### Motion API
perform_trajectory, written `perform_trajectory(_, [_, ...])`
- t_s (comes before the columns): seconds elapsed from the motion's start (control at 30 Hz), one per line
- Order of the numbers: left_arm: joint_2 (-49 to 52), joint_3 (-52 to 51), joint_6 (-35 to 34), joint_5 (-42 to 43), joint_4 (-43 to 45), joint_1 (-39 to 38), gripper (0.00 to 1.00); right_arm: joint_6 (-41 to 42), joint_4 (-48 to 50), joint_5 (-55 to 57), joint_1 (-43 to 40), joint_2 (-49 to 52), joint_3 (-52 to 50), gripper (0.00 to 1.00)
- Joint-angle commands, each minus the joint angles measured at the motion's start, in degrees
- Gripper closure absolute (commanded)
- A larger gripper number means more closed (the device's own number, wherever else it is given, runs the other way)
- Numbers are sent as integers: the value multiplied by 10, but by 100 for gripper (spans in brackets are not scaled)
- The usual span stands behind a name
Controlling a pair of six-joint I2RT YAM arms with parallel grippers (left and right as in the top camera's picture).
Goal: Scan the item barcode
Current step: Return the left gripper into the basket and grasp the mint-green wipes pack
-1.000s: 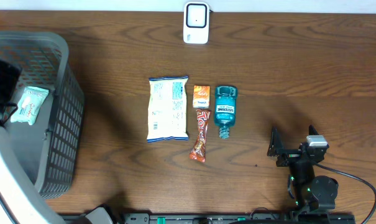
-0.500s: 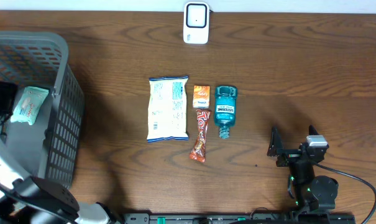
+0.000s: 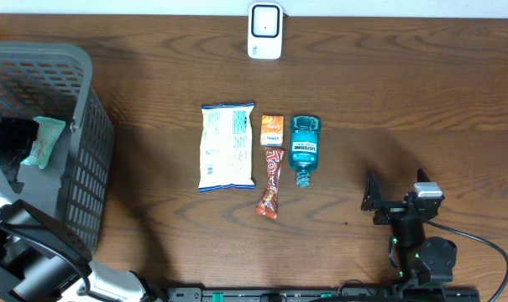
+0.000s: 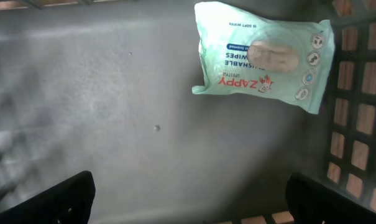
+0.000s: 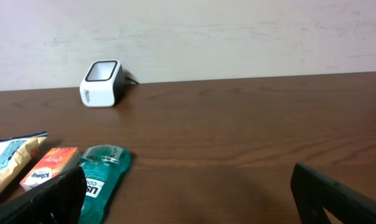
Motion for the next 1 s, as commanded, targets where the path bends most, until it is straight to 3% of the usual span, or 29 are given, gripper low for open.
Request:
perform_trajectory(0.0, [4, -16, -3, -7, 15, 2, 2, 7, -1, 1, 4, -3, -1, 1])
perform_trajectory(0.97, [16, -118, -3, -7, 188, 2, 2, 7, -1, 1, 4, -3, -1, 1])
